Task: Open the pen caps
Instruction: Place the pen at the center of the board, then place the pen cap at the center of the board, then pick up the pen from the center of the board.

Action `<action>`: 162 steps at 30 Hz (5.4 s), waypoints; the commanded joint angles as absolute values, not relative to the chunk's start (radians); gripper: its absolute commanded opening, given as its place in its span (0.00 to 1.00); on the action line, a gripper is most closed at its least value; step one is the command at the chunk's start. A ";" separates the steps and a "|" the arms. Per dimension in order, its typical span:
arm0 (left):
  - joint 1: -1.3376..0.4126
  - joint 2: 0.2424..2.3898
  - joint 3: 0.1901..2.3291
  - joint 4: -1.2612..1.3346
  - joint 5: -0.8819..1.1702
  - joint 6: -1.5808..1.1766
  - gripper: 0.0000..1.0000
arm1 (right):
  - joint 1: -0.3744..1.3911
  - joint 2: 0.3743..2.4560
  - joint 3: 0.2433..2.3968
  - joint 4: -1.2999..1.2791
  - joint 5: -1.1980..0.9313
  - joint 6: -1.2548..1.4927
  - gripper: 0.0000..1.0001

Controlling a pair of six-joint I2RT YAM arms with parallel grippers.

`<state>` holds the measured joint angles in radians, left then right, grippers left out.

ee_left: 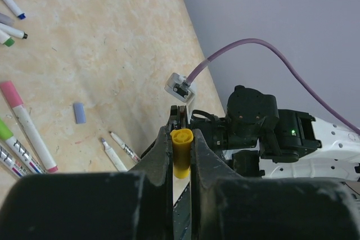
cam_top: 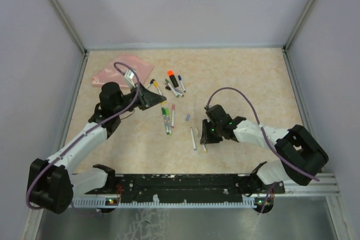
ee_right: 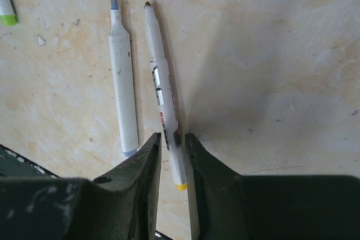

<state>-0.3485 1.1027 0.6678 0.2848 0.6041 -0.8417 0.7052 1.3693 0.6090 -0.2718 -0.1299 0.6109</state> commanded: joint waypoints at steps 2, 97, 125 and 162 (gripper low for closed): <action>-0.410 1.135 0.667 0.310 0.562 -0.848 0.00 | 0.721 1.361 0.609 -0.257 -0.107 0.602 0.24; -0.783 1.740 1.262 -0.449 -0.237 -0.326 0.63 | 0.575 0.778 0.390 -0.101 -0.108 0.614 0.29; -0.709 2.027 1.456 -0.601 -0.230 -0.298 0.30 | 0.575 0.799 0.399 -0.097 -0.117 0.612 0.29; -0.694 1.332 1.016 -0.124 0.117 -0.476 0.00 | 0.577 0.756 0.491 0.355 -0.452 0.636 0.62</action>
